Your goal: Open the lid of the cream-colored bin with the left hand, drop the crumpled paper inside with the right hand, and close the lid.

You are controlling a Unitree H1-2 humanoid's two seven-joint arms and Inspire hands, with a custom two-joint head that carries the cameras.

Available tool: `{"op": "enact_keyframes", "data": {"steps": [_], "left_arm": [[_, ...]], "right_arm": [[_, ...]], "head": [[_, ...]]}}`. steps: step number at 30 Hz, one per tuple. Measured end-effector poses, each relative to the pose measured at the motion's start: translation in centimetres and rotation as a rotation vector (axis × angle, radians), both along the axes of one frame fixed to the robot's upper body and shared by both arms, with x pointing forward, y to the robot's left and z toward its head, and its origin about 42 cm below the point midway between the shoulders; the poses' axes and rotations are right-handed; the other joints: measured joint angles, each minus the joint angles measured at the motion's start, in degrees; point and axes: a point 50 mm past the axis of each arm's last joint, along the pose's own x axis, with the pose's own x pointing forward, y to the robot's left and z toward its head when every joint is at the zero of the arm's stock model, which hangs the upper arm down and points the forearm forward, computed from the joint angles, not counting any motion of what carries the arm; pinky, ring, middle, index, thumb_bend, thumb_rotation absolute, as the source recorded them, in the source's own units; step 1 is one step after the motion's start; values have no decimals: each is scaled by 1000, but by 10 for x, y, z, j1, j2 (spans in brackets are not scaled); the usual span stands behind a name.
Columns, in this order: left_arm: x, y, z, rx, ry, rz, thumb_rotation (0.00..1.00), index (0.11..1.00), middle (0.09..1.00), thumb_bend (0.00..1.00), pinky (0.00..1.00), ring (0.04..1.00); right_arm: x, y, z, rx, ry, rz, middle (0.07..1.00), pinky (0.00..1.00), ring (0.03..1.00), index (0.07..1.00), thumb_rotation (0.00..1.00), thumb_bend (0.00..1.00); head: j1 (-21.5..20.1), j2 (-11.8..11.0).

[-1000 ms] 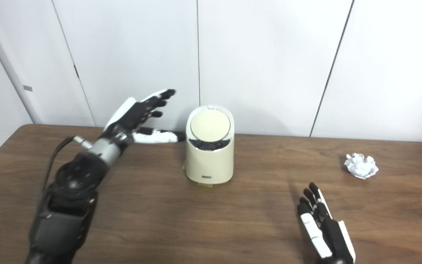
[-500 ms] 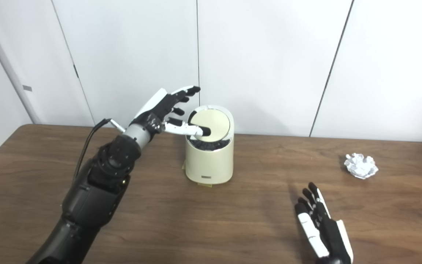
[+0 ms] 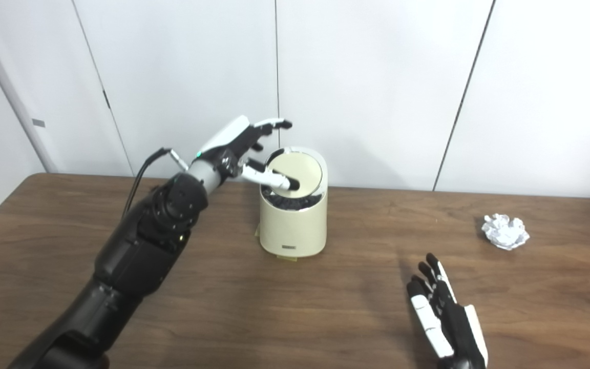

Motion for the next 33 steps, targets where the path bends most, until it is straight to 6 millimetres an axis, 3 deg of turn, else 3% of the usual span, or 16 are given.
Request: {"op": "enact_keyframes", "data": {"steps": [7,9,17,21,33], "left_arm": [[6,0,39,129,9,-36,186,955,929,882,826,920],[7,-2,50,155,2,-41,173,941,936,877,777,906],[25,-23,85,342,108,-113,156,931,981,878,790,930],[33,-28,89,368,155,-118,102,902,942,890,846,926],[44,-57,82,462,213,-152,110,874,897,904,836,897]], "right_arm": [[0,0,0,4,2,4,951,822,902,966,783,527],[0,0,0,0,2,3,947,817,897,965,774,519],[-1,2,-1,9,2,11,958,864,921,972,716,549],[-1,3,0,11,2,15,950,848,909,967,682,538],[-1,4,0,25,2,13,954,853,916,970,670,548]], "head": [[0,-1],[0,-1],[-4,-2],[-6,-1],[-9,5]]}}
